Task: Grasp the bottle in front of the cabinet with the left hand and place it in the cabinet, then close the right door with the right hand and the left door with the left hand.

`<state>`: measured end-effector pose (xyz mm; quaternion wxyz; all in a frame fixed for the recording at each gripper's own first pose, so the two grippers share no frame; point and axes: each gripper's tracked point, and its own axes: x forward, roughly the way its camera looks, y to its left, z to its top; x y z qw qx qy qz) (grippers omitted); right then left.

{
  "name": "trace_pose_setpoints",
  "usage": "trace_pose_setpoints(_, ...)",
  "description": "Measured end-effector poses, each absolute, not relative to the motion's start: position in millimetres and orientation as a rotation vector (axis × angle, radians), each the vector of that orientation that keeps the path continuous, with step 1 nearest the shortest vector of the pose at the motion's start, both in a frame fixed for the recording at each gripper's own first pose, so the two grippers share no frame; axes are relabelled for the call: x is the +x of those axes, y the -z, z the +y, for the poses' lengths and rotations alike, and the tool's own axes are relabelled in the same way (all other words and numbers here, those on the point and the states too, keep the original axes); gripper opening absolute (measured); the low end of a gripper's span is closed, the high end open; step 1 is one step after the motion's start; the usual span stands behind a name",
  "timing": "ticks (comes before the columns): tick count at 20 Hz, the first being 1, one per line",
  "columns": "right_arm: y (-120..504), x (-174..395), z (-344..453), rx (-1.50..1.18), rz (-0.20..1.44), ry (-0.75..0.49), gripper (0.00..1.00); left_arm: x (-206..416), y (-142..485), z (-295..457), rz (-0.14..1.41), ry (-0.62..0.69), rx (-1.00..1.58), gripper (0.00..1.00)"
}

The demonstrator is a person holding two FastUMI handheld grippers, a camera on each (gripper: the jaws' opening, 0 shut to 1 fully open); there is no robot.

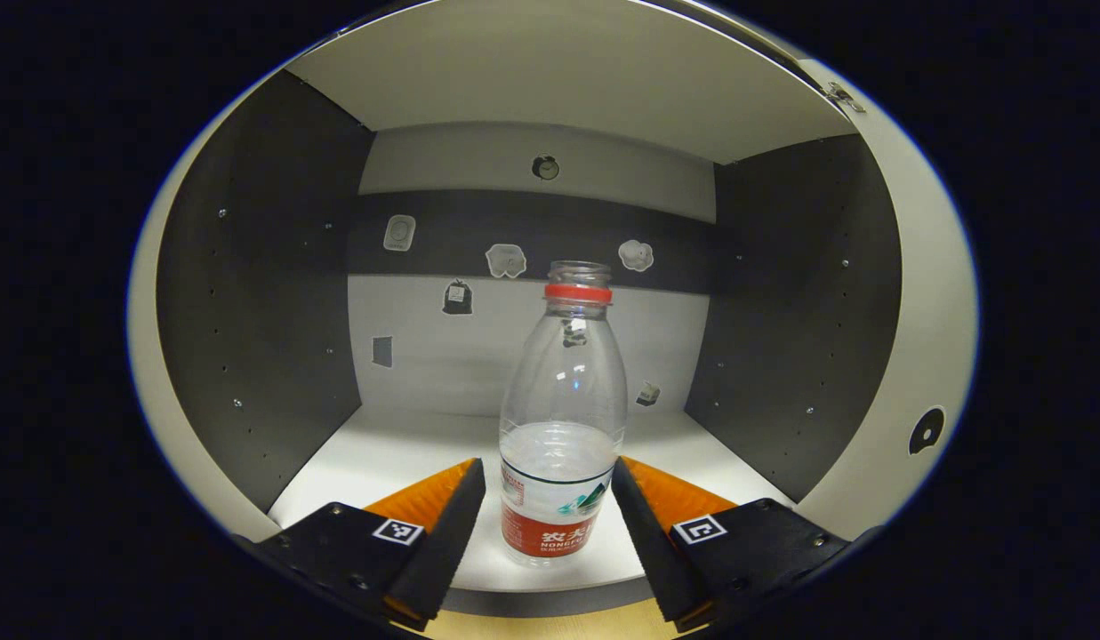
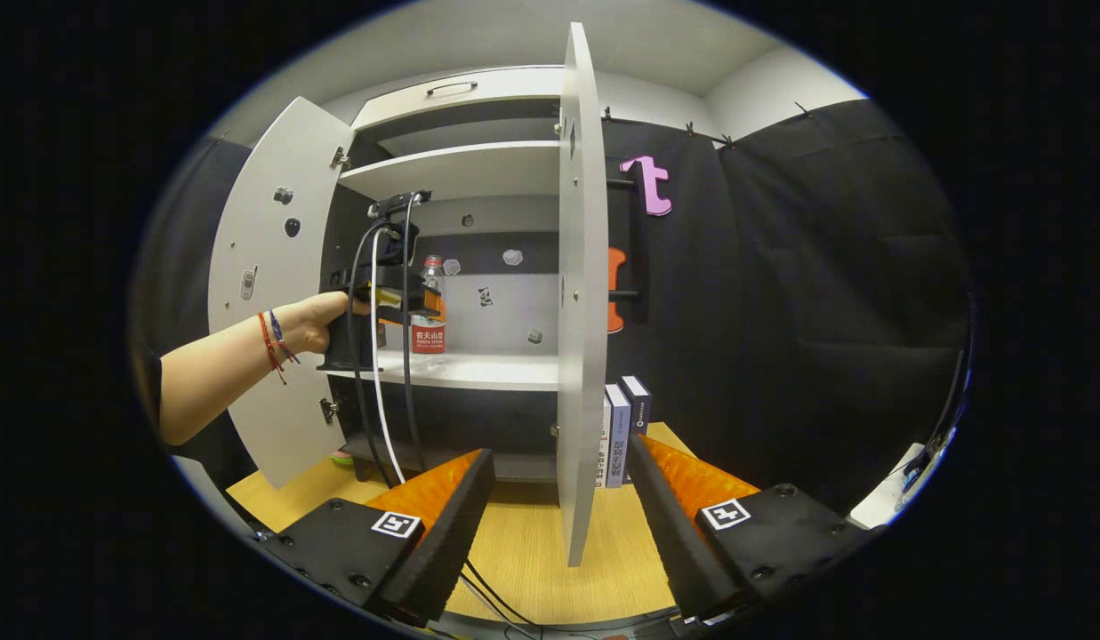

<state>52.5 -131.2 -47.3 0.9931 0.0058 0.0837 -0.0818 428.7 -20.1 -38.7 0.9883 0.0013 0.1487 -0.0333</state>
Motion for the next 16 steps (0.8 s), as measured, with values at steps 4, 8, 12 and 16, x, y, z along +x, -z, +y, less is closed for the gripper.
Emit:
trace_pose_setpoints(4,48,50,-136,0.009,0.165,0.171,0.98,428,41,-21,0.306,0.058,-0.002,0.93)
trace_pose_setpoints(8,45,46,-143,-0.004,0.159,0.178,0.98,422,34,-18,0.283,0.042,-0.015,0.93)
trace_pose_setpoints(12,43,45,-158,-0.017,0.155,0.197,0.98,386,6,-15,0.229,0.041,-0.005,0.95)
trace_pose_setpoints(16,37,44,-176,-0.045,0.141,0.213,0.98,345,-11,-6,0.191,0.021,-0.037,0.95)
